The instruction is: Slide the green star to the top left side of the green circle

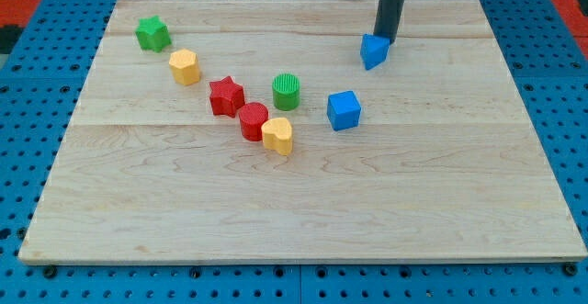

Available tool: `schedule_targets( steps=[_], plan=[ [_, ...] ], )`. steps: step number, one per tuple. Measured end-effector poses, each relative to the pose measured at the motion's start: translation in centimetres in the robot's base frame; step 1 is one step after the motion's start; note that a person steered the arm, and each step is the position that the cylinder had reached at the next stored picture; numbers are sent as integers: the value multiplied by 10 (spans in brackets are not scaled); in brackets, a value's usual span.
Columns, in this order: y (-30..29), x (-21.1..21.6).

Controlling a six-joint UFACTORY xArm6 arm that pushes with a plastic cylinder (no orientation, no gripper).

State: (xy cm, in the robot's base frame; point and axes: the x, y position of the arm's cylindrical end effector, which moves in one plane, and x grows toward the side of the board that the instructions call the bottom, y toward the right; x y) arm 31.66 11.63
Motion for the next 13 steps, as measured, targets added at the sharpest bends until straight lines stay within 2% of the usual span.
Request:
schedule_targets(
  steps=[1,2,3,4,5,6,7,8,9,10,11,12,13],
  plan=[
    [-46,38],
    [-49,46],
    [-17,28],
    [-11,-4],
    [-117,-17],
    [-174,-64],
    [-271,-99],
    [-358,-106],
    [-391,-66],
    [-361,-48],
    [-342,-68],
    [-326,-29],
    [-343,-24]
  ],
)
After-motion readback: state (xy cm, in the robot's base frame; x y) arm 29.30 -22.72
